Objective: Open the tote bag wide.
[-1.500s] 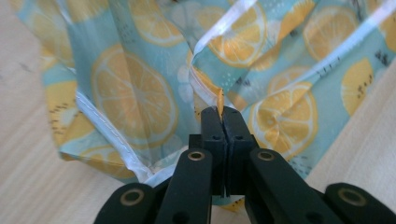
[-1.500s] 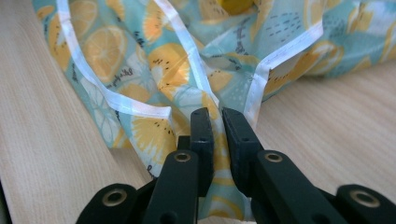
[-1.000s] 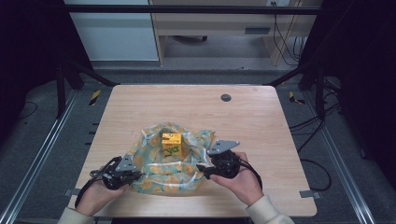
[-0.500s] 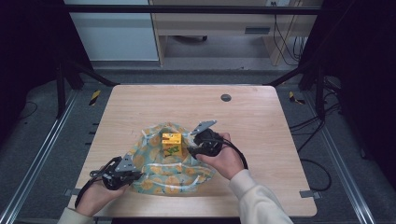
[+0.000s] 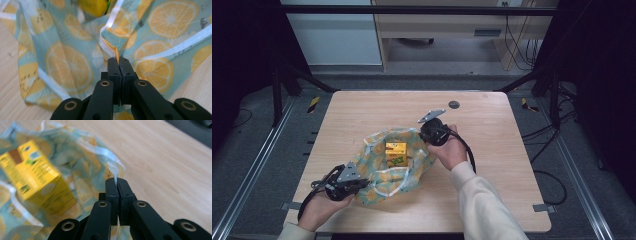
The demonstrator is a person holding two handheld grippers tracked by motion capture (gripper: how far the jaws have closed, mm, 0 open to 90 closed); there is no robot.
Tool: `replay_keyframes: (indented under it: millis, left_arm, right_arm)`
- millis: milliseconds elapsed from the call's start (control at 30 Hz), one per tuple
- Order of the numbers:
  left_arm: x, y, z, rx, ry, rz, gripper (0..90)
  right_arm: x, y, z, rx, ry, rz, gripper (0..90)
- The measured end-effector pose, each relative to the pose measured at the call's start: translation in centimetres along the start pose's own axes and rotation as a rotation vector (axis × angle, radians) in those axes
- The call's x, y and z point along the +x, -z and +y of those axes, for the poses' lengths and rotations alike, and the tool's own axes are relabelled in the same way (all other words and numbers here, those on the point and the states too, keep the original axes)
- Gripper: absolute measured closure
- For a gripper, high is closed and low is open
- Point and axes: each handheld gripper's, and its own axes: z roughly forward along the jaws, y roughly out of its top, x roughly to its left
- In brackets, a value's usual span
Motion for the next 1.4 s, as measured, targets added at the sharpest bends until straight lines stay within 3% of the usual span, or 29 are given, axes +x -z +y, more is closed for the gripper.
replay_keyframes:
  millis: [100, 200, 333, 500, 1033, 1133, 1233, 1333, 1400]
  left_arm:
    - [-0.3, -0.2, 0.5, -0.021, -0.004, 0.004, 89.3]
    - [-0.5, -0.6, 0.6, 0.008, -0.028, 0.015, 89.3]
    - [-0.5, -1.1, 0.1, 0.055, -0.015, -0.002, 89.3]
    - [-0.5, -1.2, -0.1, 0.064, -0.014, -0.010, 89.2]
    - [-1.7, -1.8, -0.2, 0.107, -0.041, -0.069, 89.2]
    - [-1.9, -1.9, -0.2, 0.105, -0.045, -0.086, 88.9]
    - [-1.8, -1.9, -0.1, 0.105, -0.048, -0.070, 88.3]
    - [-1.8, -1.9, 0.1, 0.090, -0.036, -0.050, 83.0]
    - [-1.9, -1.6, 0.1, 0.063, -0.039, -0.012, 78.5]
  right_arm:
    - [-1.2, -0.2, 0.6, -0.015, -0.017, -0.021, 89.0]
    - [-2.1, -0.9, 0.6, -0.005, -0.042, -0.032, 89.0]
    - [-2.8, -2.7, -0.5, 0.041, -0.075, -0.036, 89.0]
    - [-3.6, -4.1, -2.1, 0.063, -0.109, -0.037, 88.8]
    - [-4.3, -4.7, -3.2, 0.087, -0.137, -0.045, 84.3]
    - [-4.2, -4.2, -3.0, 0.068, -0.128, -0.054, 78.1]
    - [-4.1, -3.5, -2.7, 0.041, -0.128, -0.069, 69.4]
    - [-4.0, -2.5, -2.4, 0.008, -0.125, -0.083, 56.6]
    - [-3.9, -1.8, -2.1, -0.008, -0.124, -0.086, 50.7]
